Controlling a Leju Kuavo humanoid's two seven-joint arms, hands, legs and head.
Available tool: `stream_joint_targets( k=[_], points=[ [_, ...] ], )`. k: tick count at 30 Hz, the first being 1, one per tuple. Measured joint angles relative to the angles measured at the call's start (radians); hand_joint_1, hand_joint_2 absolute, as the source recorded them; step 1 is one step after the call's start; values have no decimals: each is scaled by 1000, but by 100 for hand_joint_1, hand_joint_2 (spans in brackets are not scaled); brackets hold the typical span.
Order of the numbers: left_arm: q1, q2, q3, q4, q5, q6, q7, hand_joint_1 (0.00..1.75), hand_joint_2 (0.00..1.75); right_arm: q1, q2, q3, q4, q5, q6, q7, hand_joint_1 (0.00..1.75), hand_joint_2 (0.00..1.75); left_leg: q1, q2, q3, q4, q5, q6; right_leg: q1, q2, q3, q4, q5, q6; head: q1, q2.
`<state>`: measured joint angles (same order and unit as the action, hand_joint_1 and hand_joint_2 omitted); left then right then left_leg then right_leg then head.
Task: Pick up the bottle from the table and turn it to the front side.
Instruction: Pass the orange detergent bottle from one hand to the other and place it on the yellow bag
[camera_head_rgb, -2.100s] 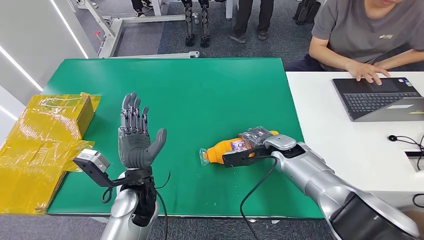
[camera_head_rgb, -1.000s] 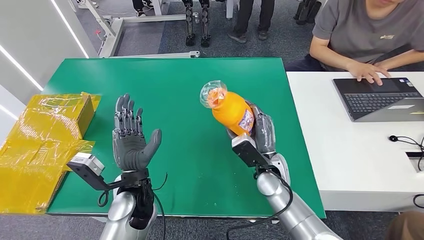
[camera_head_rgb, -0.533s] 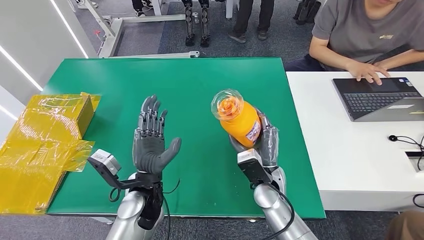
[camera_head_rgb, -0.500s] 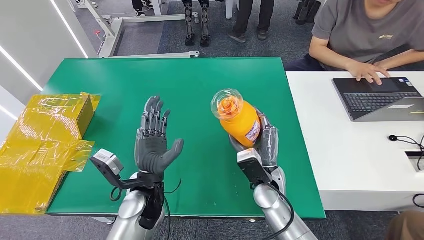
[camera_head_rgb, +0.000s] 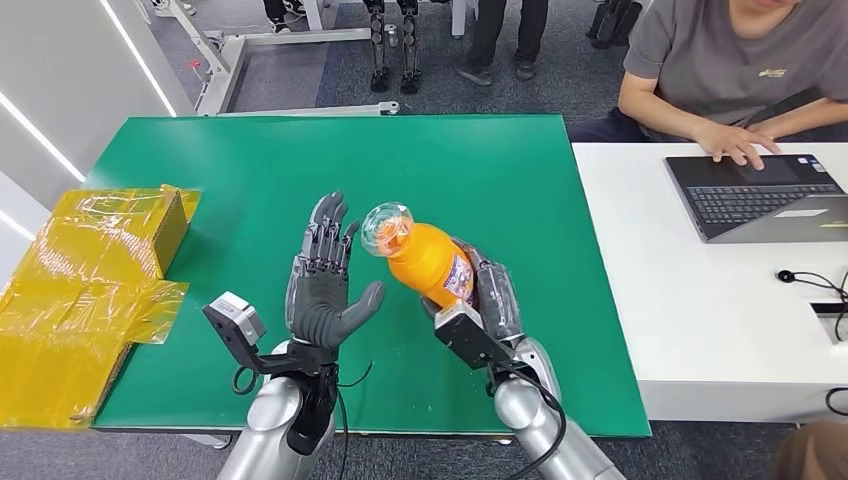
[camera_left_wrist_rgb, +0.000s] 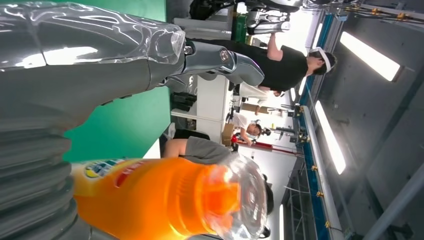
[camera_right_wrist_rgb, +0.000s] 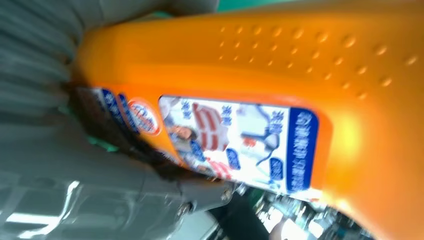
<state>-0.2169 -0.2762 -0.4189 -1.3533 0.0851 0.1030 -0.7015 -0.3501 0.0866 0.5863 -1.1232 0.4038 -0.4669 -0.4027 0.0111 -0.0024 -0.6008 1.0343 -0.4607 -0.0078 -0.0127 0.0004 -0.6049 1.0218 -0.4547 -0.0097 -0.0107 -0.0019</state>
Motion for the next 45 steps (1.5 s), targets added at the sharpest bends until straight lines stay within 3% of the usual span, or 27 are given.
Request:
stream_joint_targets(
  k=[18, 28, 29, 32, 33, 45],
  points=[
    [-9, 0, 2, 18, 50, -39, 0, 0, 175, -37, 0, 60, 22, 47, 290, 8, 175, 175, 0, 0, 0, 0, 0, 0, 0, 0, 0, 0, 0, 0, 0, 0],
    [-7, 0, 28, 18, 32, -16, 0, 9, 175, -96, 4, 78, 84, 44, 372, 2, 175, 175, 0, 0, 0, 0, 0, 0, 0, 0, 0, 0, 0, 0, 0, 0],
    [-7, 0, 29, 18, 31, -16, 0, 35, 175, -99, 4, 80, 89, 43, 374, 1, 175, 175, 0, 0, 0, 0, 0, 0, 0, 0, 0, 0, 0, 0, 0, 0],
    [-7, 0, 31, 18, 29, -16, 0, 159, 175, -105, 6, 83, 99, 42, 376, -2, 175, 175, 0, 0, 0, 0, 0, 0, 0, 0, 0, 0, 0, 0, 0, 0],
    [-6, 0, 32, 18, 28, -15, 0, 175, 175, -107, 7, 84, 102, 41, 376, -3, 175, 175, 0, 0, 0, 0, 0, 0, 0, 0, 0, 0, 0, 0, 0, 0],
    [15, -10, 84, -28, 68, -37, 0, 175, 175, -134, 24, 88, 127, -33, 365, -52, 175, 175, 0, 0, 0, 0, 0, 0, 0, 0, 0, 0, 0, 0, 0, 0]
  ],
)
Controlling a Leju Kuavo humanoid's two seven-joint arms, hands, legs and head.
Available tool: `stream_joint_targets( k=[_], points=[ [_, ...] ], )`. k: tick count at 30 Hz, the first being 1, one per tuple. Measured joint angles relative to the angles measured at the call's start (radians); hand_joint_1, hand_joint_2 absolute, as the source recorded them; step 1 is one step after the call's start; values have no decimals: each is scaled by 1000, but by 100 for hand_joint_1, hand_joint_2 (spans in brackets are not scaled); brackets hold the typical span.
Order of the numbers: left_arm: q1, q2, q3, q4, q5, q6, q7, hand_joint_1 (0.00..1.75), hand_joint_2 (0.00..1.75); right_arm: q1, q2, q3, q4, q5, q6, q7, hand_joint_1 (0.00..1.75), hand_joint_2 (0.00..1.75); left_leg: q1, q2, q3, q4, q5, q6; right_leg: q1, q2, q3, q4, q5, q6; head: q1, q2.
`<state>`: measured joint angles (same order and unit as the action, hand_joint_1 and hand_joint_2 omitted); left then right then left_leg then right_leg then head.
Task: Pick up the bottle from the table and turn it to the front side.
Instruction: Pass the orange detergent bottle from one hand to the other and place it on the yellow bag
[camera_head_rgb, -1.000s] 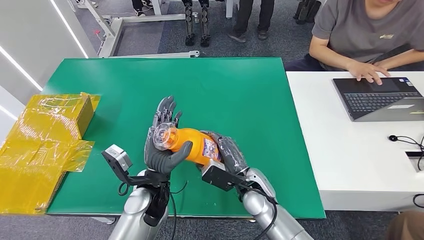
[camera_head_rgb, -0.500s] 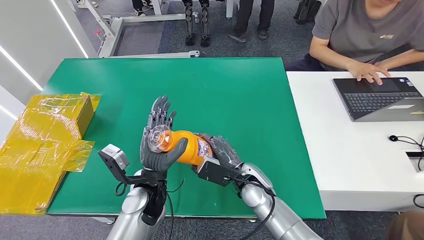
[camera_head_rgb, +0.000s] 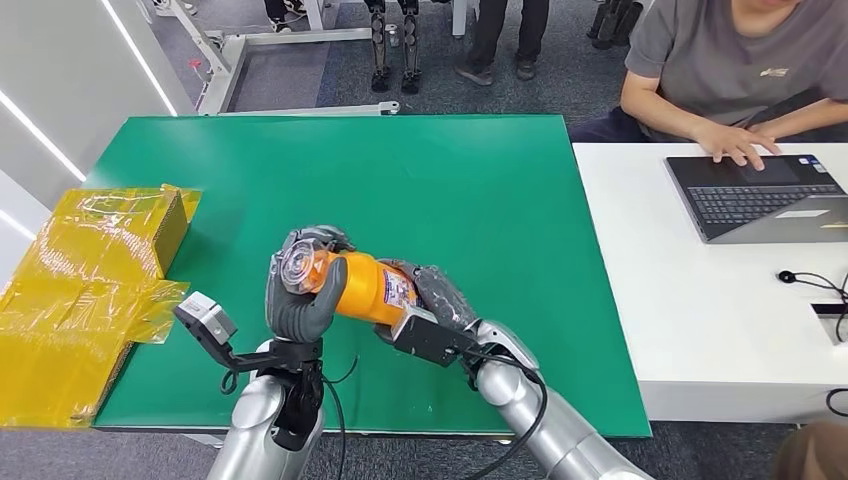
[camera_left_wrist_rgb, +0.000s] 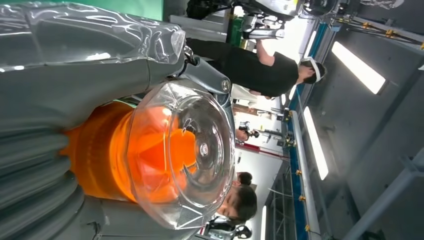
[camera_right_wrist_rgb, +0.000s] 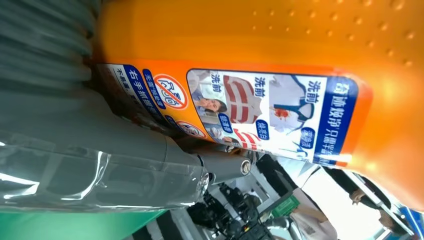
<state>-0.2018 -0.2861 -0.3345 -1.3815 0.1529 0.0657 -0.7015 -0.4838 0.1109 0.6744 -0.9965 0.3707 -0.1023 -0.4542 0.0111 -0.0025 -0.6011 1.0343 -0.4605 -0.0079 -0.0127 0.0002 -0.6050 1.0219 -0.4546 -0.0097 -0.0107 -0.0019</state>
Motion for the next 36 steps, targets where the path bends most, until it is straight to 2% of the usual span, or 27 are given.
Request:
stream_joint_targets(
  k=[6, 8, 9, 11, 12, 13, 27, 31, 36],
  points=[
    [-5, -2, 3, -8, -6, 1, -1, 175, 175, 6, 10, 2, 0, -12, -41, -22, 175, 175, 0, 0, 0, 0, 0, 0, 0, 0, 0, 0, 0, 0, 0, 0],
    [-7, -2, 3, -10, -6, 1, -1, 175, 175, 8, 12, 2, 0, -15, -51, -27, 160, 175, 0, 0, 0, 0, 0, 0, 0, 0, 0, 0, 0, 0, 0, 0],
    [-7, -3, 3, -10, -6, 1, -1, 175, 175, 8, 13, 2, 0, -15, -55, -28, 140, 175, 0, 0, 0, 0, 0, 0, 0, 0, 0, 0, 0, 0, 0, 0],
    [-8, -3, 3, -10, -6, 0, -1, 175, 175, 11, 14, 2, 0, -17, -69, -34, 58, 175, 0, 0, 0, 0, 0, 0, 0, 0, 0, 0, 0, 0, 0, 0],
    [-10, -4, 3, -11, -6, 0, -1, 175, 175, 14, 14, 2, -2, -20, -79, -39, 24, 175, 0, 0, 0, 0, 0, 0, 0, 0, 0, 0, 0, 0, 0, 0],
    [-11, -4, 3, -12, -6, 0, -1, 175, 175, 18, 14, 1, -4, -25, -91, -46, 0, 175, 0, 0, 0, 0, 0, 0, 0, 0, 0, 0, 0, 0, 0, 0],
    [-17, -7, 21, -12, -2, 28, -1, 175, 175, 79, 15, -23, -82, -118, -214, -107, 0, 175, 0, 0, 0, 0, 0, 0, 0, 0, 0, 0, 0, 0, 0, 0],
    [-16, -7, 46, -12, -10, 47, -1, 175, 175, 135, 15, -38, -190, -183, -321, -165, 0, 175, 0, 0, 0, 0, 0, 0, 0, 0, -1, 0, 0, 0, 0, 0],
    [-16, -8, 64, -18, -25, 66, -1, 175, 175, 178, 14, -39, -275, -229, -354, -202, 0, 175, 0, 0, 0, 0, 0, 0, 0, 0, -1, 0, 0, 0, 0, 0]
  ],
)
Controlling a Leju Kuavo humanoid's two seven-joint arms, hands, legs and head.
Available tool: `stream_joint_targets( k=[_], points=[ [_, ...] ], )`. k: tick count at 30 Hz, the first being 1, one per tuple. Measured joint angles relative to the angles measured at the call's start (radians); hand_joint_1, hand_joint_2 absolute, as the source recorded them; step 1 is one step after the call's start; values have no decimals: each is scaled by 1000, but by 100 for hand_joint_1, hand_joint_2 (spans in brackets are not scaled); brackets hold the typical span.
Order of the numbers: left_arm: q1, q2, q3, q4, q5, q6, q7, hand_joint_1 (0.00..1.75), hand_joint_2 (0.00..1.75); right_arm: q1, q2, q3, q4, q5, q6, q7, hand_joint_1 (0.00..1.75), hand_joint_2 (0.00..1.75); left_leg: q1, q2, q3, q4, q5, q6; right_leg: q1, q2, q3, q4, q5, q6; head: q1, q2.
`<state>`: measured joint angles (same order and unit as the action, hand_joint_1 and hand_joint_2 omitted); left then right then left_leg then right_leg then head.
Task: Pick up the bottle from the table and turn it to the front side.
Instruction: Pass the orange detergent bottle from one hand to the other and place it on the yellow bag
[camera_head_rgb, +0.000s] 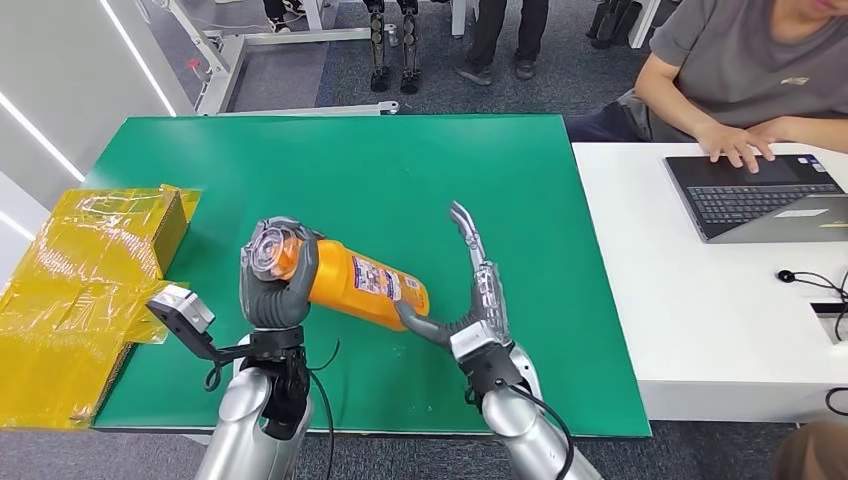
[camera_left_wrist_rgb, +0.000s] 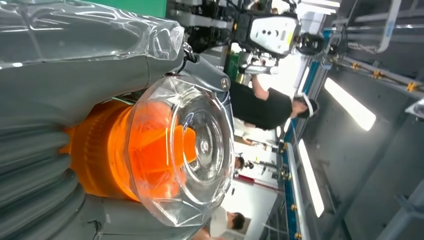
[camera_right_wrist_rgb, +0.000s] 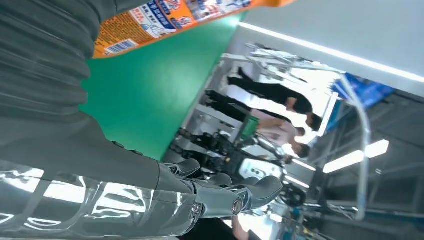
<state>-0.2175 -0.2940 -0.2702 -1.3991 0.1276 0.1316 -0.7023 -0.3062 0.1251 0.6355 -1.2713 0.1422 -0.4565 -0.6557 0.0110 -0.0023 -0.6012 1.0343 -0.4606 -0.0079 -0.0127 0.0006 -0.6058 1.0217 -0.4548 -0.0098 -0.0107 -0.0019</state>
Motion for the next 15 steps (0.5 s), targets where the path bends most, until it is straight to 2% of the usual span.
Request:
stream_joint_targets(
  k=[4, 8, 11, 15],
  points=[
    [-3, 0, 31, -8, -12, 21, 0, 175, 175, 41, -2, 0, -81, -55, -49, -38, 0, 175, 0, 0, 0, 0, 0, 0, 0, 0, 0, 0, 0, 0, 0, 0],
    [-8, 11, 59, -35, -96, 75, 0, 175, 175, 84, -11, 7, -154, -69, -94, -43, 0, 175, 0, 0, 0, 0, 0, 0, 0, 0, 0, 0, 0, 0, 0, 0],
    [-13, 39, 64, -55, -172, 135, 0, 175, 175, 108, -18, 15, -193, -68, -107, -43, 0, 175, 0, 0, 0, 0, 0, 0, 0, 0, 0, 0, 0, 0, 0, 0],
    [-24, 102, 64, -60, -290, 176, 2, 175, 175, 134, -27, 18, -235, -67, -115, -43, 0, 175, 0, 0, 0, 0, 0, 0, 0, 0, 0, 0, 0, 0, 0, 0]
  ],
)
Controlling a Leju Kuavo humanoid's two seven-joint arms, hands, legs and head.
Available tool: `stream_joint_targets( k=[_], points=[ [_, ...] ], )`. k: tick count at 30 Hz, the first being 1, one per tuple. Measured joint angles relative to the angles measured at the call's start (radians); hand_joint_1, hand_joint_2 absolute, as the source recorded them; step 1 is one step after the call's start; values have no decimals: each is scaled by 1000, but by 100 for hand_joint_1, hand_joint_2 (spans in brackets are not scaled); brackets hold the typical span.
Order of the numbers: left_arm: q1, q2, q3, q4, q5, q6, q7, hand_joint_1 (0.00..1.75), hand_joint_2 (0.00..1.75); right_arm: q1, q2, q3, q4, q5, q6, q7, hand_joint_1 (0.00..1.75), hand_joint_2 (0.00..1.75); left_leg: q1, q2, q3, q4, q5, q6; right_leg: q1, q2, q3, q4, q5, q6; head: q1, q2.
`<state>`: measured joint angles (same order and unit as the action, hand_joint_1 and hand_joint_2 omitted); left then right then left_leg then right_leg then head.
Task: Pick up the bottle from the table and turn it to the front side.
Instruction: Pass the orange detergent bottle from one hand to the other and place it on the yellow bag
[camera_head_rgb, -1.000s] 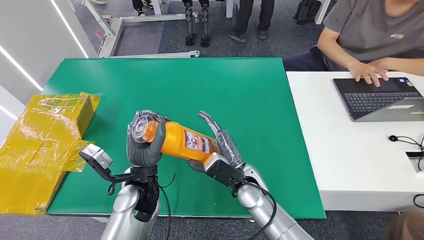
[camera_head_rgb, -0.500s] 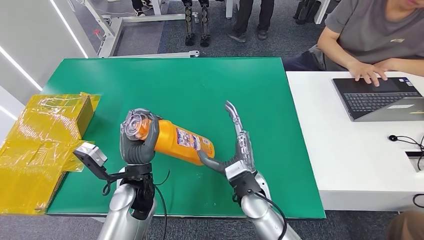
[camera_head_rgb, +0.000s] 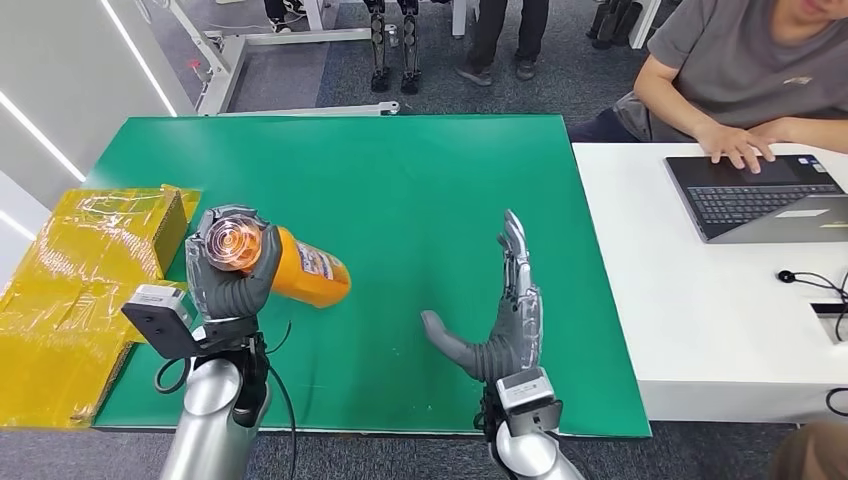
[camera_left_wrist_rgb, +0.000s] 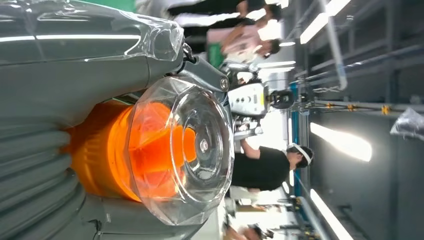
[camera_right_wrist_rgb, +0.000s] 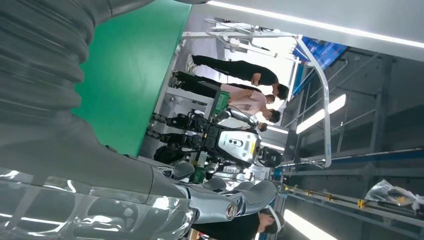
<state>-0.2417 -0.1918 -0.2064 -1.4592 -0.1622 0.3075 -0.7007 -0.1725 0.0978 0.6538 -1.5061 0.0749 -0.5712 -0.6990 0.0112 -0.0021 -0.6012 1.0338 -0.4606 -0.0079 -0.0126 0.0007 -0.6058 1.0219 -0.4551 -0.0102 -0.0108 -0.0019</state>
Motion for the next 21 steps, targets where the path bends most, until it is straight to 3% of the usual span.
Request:
stream_joint_targets(
  k=[5, 10, 21],
  points=[
    [-34, 107, 8, 28, -280, 124, 58, 175, 175, 34, -13, 0, -36, 2, 3, 0, 0, 175, 0, 1, 0, 0, 0, 0, 0, 1, 0, 0, 0, 0, 0, 0],
    [-76, 232, 43, 72, -477, 183, 106, 175, 175, 73, -23, -1, -64, 14, 33, 0, 0, 175, 0, 2, 0, 0, 0, 0, 0, 2, 0, 1, 0, 0, 0, 0],
    [-172, 477, 63, 204, -797, 67, 175, 175, 175, 134, -26, -18, -100, 56, 105, 0, 0, 175, 0, 3, 0, -1, 0, -1, 0, 3, -2, 1, 0, -1, 0, 0]
  ],
)
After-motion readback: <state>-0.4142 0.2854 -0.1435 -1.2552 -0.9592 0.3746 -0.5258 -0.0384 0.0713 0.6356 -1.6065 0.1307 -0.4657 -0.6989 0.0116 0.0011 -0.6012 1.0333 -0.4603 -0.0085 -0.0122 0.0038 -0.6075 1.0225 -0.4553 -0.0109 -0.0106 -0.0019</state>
